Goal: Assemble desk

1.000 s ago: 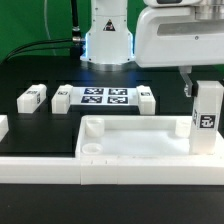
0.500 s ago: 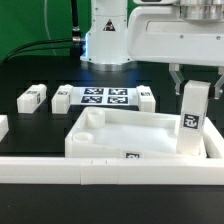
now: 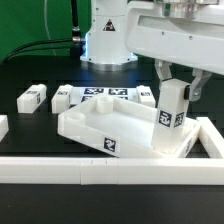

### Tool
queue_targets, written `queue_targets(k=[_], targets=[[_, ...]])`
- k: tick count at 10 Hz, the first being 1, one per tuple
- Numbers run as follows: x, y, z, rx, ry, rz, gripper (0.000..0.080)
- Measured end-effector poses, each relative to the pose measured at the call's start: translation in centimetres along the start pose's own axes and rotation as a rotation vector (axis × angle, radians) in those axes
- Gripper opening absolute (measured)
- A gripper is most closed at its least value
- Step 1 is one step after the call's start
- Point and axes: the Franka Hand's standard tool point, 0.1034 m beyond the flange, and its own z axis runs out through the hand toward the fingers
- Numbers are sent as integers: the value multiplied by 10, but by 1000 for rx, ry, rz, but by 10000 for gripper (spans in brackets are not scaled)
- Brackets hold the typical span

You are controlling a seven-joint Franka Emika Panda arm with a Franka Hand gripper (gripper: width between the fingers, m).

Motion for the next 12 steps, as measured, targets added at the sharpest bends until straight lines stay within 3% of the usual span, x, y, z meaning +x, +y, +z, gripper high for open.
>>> queue_targets(k=[2,3,4,5,8,12], targets=[[3,2,1,-4,3,23,302],[0,0,-1,-6,4,-30,394],[-4,-6,-8,-10,2,-116,570],[-7,-9,-14,-16,-5,-198,624],[-11,-6,-34,18,-4,-320,648],[-12,-5,-30,13,-6,-321,649]])
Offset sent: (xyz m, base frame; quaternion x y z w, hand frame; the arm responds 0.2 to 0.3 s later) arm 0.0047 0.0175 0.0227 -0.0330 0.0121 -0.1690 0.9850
